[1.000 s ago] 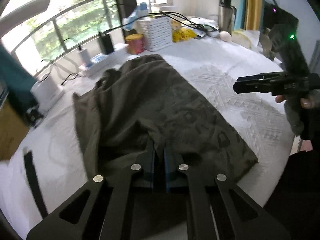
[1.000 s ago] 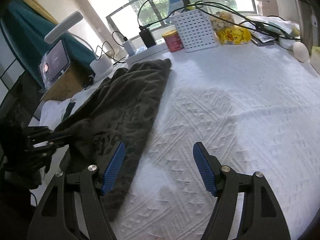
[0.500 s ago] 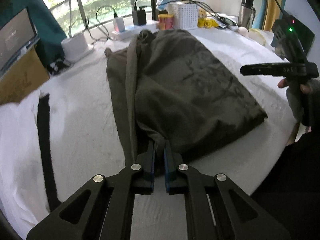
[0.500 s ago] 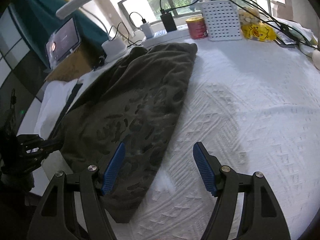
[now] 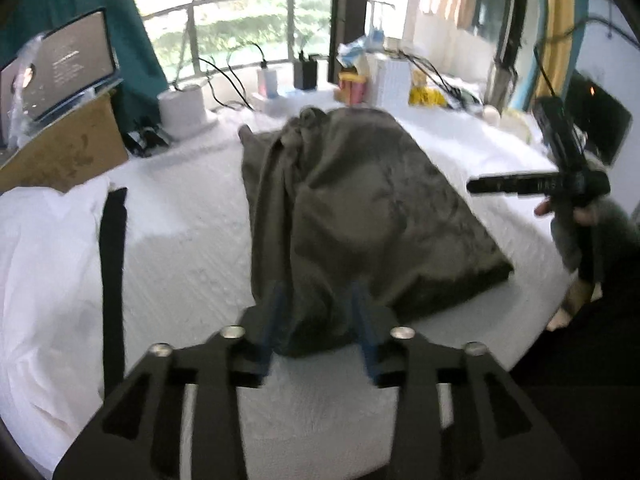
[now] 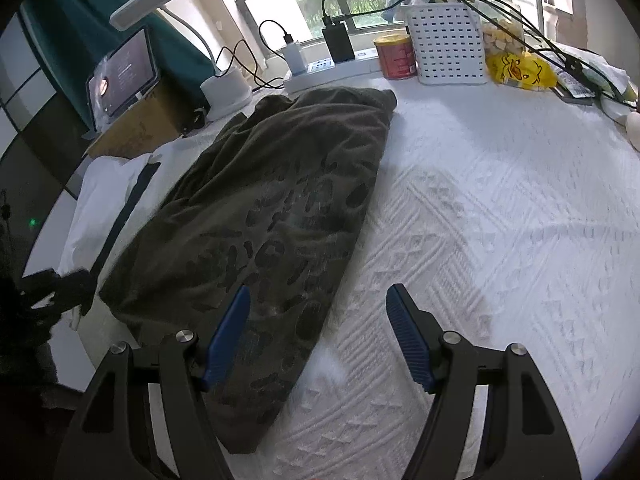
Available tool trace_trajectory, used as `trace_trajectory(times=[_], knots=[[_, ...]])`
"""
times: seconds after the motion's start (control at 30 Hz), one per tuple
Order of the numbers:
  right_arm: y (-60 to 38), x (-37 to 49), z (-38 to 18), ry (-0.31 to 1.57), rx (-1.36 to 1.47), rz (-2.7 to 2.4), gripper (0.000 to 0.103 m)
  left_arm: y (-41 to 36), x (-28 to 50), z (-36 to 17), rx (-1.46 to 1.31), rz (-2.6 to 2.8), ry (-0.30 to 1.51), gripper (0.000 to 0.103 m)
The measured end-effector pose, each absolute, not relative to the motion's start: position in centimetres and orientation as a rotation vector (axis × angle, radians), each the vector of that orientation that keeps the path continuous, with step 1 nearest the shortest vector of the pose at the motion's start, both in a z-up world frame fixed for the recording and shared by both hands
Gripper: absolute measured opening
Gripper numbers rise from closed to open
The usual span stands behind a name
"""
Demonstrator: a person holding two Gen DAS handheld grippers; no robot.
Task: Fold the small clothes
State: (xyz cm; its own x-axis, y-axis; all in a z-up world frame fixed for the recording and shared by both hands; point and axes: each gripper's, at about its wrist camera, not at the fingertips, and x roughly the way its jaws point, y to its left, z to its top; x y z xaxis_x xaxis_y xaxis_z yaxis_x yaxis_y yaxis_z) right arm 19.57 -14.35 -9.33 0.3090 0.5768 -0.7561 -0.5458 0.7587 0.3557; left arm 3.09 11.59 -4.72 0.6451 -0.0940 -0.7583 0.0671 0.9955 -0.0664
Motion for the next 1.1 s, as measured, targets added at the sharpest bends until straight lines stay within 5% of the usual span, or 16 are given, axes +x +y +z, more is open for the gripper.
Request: trace_trajectory(times=[1.1], knots=[[-12.9, 28.6, -8.5, 0.928, -0.02, 0.672, 0.071, 12.8, 25.3, -6.7, 0.042, -0.116, 0.83, 0.041]])
